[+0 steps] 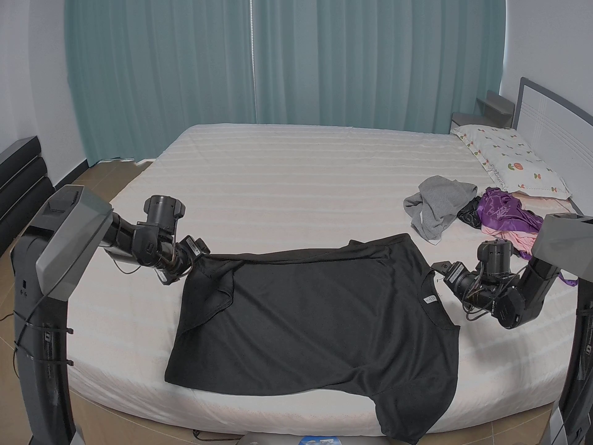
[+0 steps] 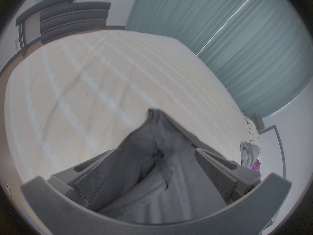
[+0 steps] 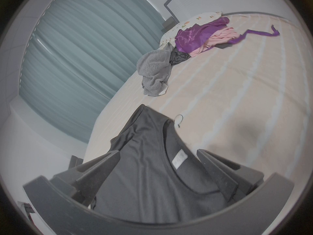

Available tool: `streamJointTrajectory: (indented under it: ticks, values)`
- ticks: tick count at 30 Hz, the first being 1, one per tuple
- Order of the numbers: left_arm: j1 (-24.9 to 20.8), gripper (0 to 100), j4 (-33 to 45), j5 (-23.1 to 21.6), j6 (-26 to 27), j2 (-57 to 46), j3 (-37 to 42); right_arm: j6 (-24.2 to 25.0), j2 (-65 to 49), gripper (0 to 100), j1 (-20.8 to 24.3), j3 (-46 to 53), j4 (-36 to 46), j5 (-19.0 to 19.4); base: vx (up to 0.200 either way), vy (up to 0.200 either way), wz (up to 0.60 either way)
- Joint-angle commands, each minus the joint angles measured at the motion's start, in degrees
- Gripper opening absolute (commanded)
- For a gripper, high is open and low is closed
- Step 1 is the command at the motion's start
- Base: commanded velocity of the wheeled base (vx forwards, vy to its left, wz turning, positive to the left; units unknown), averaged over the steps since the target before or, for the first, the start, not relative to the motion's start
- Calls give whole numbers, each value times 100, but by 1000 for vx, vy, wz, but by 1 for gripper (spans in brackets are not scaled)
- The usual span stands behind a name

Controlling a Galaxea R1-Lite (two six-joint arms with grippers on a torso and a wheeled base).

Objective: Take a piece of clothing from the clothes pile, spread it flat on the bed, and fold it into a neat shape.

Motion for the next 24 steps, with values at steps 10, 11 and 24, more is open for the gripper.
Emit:
streamJointTrajectory:
  ticks: [10, 11, 24]
  values:
    - [-447, 100, -1630, -670, -464, -1367, 2965, 1527, -673, 100, 268, 2478, -1984, 470, 0, 0, 0]
    - [-517, 100, -1665, -670, -508, -1358, 2930, 1553, -655, 100, 241, 2592, -2125, 540, 0, 0, 0]
    - [-649, 100, -1999, -662, -446, -769, 2271, 1747, -550, 100, 189, 2724, -2222, 742, 0, 0, 0]
